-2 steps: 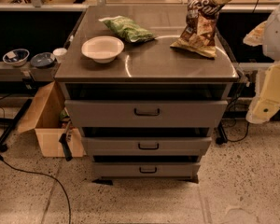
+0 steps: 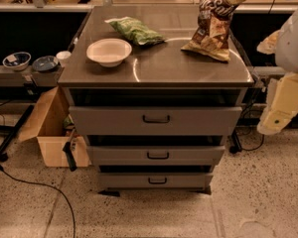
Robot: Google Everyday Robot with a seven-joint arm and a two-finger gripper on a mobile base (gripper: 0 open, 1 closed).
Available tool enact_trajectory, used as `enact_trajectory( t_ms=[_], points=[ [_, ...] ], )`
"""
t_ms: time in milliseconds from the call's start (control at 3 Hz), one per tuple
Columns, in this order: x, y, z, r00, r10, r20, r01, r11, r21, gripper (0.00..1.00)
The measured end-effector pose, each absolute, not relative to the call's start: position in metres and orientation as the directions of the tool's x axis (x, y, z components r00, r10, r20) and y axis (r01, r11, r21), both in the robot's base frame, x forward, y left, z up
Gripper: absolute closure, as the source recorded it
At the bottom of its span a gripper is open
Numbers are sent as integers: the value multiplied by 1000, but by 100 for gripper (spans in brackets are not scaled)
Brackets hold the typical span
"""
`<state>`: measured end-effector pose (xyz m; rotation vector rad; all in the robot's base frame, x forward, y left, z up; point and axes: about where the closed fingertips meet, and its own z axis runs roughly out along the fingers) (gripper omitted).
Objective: Open middle drawer
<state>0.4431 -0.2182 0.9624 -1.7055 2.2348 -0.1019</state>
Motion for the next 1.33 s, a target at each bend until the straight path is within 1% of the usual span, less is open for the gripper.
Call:
enact_trajectory(
  t_ms=[667,1000,1333],
  points=[
    [462,-220,883,-255,-943,-214,-925,303,-232,0],
    [473,-217,826,-216,-952,-218,-943,261,-208,0],
    [484,-209,756,-114,-967,-228,-970,158,-184,0]
  ],
)
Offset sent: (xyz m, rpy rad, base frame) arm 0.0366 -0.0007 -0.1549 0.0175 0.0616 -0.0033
